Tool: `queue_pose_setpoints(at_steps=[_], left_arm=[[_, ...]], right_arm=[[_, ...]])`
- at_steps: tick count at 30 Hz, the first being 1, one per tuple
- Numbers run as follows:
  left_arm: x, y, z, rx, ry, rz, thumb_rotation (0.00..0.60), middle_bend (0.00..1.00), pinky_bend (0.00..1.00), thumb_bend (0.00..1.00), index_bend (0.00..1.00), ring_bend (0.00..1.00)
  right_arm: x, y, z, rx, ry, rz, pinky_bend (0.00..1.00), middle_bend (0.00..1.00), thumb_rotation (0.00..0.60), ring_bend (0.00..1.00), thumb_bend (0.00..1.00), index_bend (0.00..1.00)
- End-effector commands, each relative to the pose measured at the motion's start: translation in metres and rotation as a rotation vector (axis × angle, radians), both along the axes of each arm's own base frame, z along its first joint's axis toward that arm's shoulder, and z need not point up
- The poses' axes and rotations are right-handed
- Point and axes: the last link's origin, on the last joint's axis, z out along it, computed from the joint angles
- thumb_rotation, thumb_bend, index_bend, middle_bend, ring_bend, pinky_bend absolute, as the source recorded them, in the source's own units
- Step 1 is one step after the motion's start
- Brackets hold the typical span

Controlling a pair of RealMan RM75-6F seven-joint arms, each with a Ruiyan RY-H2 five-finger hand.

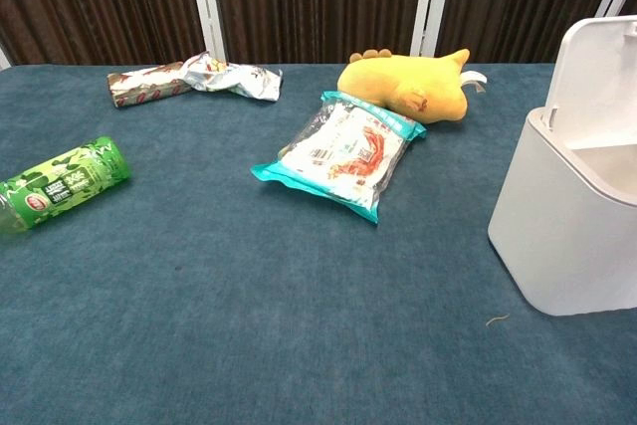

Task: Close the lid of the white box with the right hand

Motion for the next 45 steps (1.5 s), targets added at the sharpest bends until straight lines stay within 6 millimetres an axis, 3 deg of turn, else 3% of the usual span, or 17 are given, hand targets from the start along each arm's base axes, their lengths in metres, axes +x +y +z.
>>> queue_pose_setpoints(at_steps=[1,5,8,10,13,16,23,26,31,36,45], left_arm=[[0.000,0.000,0.000,0.002,-0.001,-0.001,0.600,0.21,0.37,0.55,0.26,0.23],[0.000,-0.001,0.001,-0.001,-0.010,-0.001,0.600,0.21,0.37,0.55,0.26,0.22],[-0.002,0.001,0.001,-0.006,-0.013,0.009,0.600,0.21,0.37,0.55,0.26,0.22],[-0.004,0.001,0.002,-0.007,-0.018,0.019,0.600,0.21,0.37,0.55,0.26,0.22],[-0.004,0.002,0.004,-0.002,-0.027,0.019,0.600,0.21,0.37,0.55,0.26,0.22],[-0.003,0.000,0.005,0.009,-0.031,0.013,0.600,0.21,0.37,0.55,0.26,0.23],[-0.004,-0.001,0.007,0.013,-0.029,0.016,0.600,0.21,0.37,0.55,0.26,0.23],[-0.005,-0.001,0.009,0.021,-0.037,0.023,0.600,0.21,0.37,0.55,0.25,0.23],[-0.005,-0.002,0.009,0.020,-0.038,0.021,0.600,0.21,0.37,0.55,0.25,0.23],[-0.005,-0.001,0.009,0.020,-0.039,0.020,0.600,0.22,0.37,0.55,0.25,0.23],[-0.005,-0.002,0.011,0.027,-0.042,0.020,0.600,0.22,0.37,0.55,0.25,0.23]], right_arm=[[0.000,0.000,-0.001,-0.004,0.001,0.002,0.13,0.00,0.600,0.00,0.37,0.00],[0.002,0.001,-0.002,-0.006,-0.015,0.021,0.13,0.00,0.600,0.00,0.39,0.00],[0.005,-0.001,-0.002,-0.052,-0.037,0.050,0.22,0.18,0.600,0.06,0.43,0.00],[0.008,-0.003,-0.004,-0.084,-0.051,0.065,0.46,0.40,0.600,0.28,0.46,0.00],[0.013,-0.012,-0.006,-0.094,-0.047,0.079,0.73,0.60,0.600,0.52,0.47,0.00],[0.023,-0.026,-0.007,-0.084,-0.041,0.060,0.82,0.71,0.600,0.61,0.55,0.00],[0.044,-0.044,-0.007,-0.034,-0.011,0.043,0.89,0.81,0.600,0.70,0.80,0.03],[0.064,-0.075,-0.018,0.014,0.076,-0.017,0.93,0.85,0.600,0.74,0.86,0.10],[0.082,-0.097,-0.033,0.044,0.091,-0.055,0.93,0.85,0.600,0.74,0.88,0.09],[0.094,-0.107,-0.044,0.067,0.112,-0.068,0.93,0.85,0.600,0.75,0.89,0.09],[0.096,-0.101,-0.057,0.108,0.167,-0.100,0.93,0.86,0.600,0.75,0.89,0.15]])
